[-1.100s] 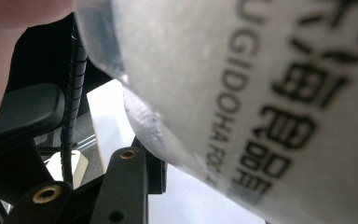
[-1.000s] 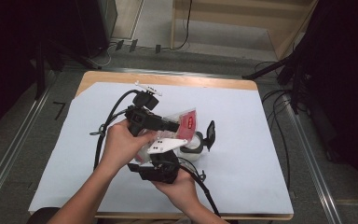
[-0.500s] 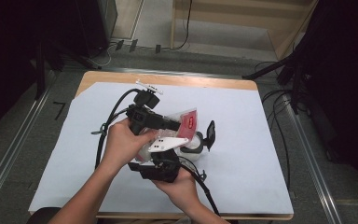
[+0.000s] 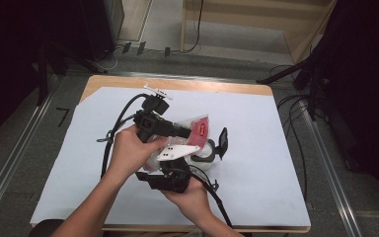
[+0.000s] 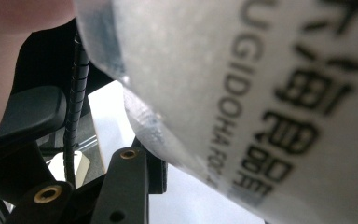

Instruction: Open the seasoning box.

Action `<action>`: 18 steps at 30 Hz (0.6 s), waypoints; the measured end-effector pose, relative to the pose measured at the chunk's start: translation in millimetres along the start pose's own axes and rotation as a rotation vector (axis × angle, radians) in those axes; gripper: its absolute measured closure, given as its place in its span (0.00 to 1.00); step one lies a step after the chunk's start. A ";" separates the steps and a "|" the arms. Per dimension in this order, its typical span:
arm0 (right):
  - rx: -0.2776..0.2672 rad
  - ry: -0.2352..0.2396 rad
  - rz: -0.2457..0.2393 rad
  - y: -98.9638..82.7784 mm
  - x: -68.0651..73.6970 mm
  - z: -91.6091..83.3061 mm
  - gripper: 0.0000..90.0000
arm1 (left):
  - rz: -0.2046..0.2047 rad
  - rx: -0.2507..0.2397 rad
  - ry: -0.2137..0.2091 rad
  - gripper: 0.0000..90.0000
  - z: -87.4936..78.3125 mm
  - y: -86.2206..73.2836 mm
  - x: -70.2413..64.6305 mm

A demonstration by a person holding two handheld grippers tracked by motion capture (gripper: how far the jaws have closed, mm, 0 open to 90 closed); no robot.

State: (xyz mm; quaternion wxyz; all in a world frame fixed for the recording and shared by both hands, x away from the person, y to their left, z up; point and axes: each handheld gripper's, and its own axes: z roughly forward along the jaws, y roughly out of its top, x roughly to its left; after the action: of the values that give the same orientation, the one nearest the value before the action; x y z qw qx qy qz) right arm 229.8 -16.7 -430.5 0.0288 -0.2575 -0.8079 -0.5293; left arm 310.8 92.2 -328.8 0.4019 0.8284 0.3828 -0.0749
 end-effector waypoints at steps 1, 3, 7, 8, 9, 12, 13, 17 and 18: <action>0.001 0.001 -0.001 -0.1 0.0 0.0 0.71 | 0.000 0.000 0.000 0.81 0.0 -0.1 0.0; 0.001 0.000 -0.003 -0.2 0.0 0.0 0.71 | 0.001 0.001 0.002 0.82 -0.1 -0.1 -0.1; 0.002 0.000 -0.004 -0.3 0.0 -0.1 0.71 | 0.005 -0.006 0.003 0.83 0.5 -0.4 -0.8; 0.002 0.000 -0.005 -0.3 0.0 -0.1 0.71 | 0.006 -0.004 0.004 0.83 0.4 -0.3 -0.8; 0.003 -0.001 -0.006 -0.2 0.0 -0.1 0.71 | 0.006 -0.004 0.004 0.83 0.4 -0.3 -0.8; 0.006 0.000 -0.007 0.1 -0.2 -0.3 0.71 | 0.001 -0.006 0.003 0.84 0.4 -0.4 -0.7; 0.008 0.002 -0.008 0.3 -0.2 -0.5 0.71 | 0.000 -0.004 0.004 0.84 0.2 -0.3 -0.7; 0.010 0.008 -0.013 2.0 0.2 -1.4 0.71 | -0.006 -0.003 -0.005 0.84 -1.9 0.6 0.2; 0.010 0.008 -0.013 2.4 0.3 -1.5 0.71 | -0.007 -0.002 -0.002 0.84 -2.2 0.8 0.0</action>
State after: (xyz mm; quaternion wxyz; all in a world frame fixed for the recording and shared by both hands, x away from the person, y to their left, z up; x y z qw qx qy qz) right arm 230.2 -17.1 -427.7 0.0299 -0.2500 -0.8122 -0.5263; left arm 311.0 93.5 -326.9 0.4026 0.8268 0.3854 -0.0767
